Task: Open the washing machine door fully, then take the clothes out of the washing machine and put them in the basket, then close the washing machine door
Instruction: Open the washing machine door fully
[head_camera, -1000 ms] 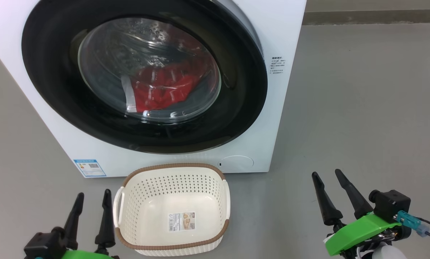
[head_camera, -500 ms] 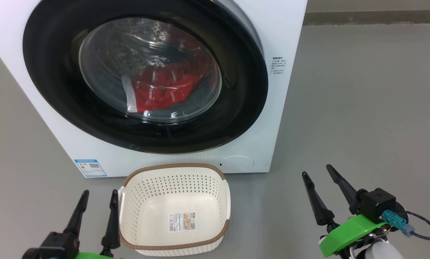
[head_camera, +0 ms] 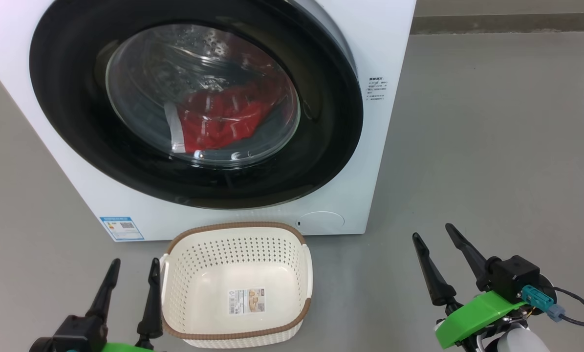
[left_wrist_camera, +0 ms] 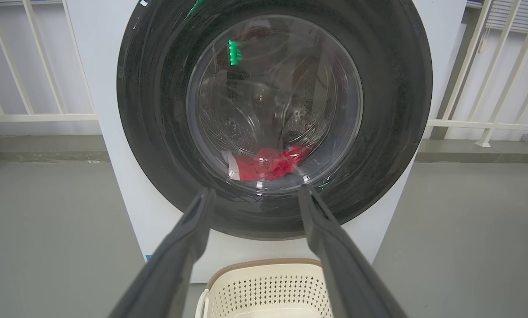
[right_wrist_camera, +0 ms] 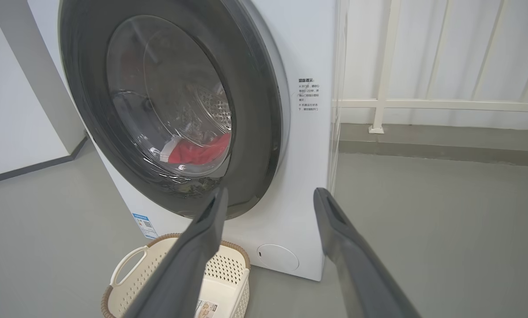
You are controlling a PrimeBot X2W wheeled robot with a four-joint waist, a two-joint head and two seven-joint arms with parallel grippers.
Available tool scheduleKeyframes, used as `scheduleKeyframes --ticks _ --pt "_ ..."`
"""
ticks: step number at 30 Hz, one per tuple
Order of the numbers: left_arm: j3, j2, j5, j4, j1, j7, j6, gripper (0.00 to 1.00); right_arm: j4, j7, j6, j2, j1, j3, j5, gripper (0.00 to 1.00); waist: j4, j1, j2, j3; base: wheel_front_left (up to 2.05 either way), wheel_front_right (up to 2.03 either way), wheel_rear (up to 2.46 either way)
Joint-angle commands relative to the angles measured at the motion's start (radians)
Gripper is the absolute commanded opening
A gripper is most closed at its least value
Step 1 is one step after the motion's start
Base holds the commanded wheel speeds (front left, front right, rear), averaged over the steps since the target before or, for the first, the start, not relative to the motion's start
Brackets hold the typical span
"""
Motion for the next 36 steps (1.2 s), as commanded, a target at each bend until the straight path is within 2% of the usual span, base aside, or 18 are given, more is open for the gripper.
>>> scheduleKeyframes --ticks 1,36 --pt "0.032 0.018 -0.002 -0.021 -0.043 -0.012 0.003 1.0 -0.023 -0.012 -0.001 -0.002 -0.036 0.021 -0.003 1.0 0.0 0.0 0.0 0.001 0.0 0.0 0.0" --pt "0.039 0.018 -0.023 -0.02 -0.046 -0.012 0.007 1.0 -0.026 -0.012 -0.001 0.004 -0.035 -0.018 0.026 1.0 0.009 0.0 0.0 0.006 0.0 0.0 0.0"
